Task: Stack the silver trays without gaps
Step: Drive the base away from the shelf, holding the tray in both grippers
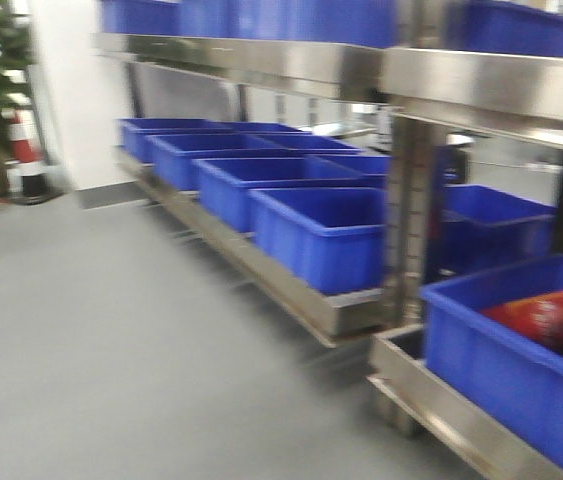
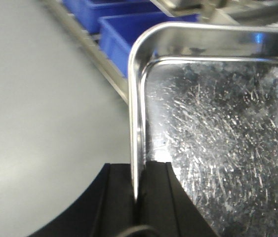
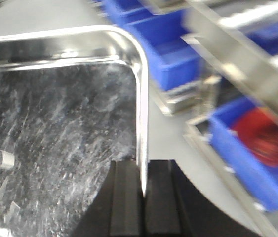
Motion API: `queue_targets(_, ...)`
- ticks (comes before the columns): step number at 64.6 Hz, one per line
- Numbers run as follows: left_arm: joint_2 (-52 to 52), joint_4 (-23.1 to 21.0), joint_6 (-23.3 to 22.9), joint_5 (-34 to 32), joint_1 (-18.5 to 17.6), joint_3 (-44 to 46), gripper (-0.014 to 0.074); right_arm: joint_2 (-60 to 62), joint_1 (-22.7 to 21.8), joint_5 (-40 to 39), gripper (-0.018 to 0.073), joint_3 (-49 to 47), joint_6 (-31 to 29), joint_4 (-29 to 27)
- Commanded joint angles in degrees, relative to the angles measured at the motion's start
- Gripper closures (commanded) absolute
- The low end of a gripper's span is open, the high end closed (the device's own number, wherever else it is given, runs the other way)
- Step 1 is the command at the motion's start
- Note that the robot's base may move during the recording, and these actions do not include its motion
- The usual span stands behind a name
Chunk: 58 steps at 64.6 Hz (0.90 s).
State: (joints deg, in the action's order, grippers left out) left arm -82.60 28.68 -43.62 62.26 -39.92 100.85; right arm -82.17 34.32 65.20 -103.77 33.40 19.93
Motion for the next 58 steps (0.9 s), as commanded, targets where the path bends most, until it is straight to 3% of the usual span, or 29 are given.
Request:
queue_targets(1, 0.3, 0.2, 0.1, -1.8, -0.4, 0.5, 0.0613, 0.5, 0.1, -2.7, 0.0637, -0.1, -0.5, 0.4)
queue_targets(58, 0.3, 0.2, 0.1, -1.8, -0.4, 0.5, 0.0613, 0.5, 0.1, -2.7, 0.0637, -0.1, -0.5, 0.4)
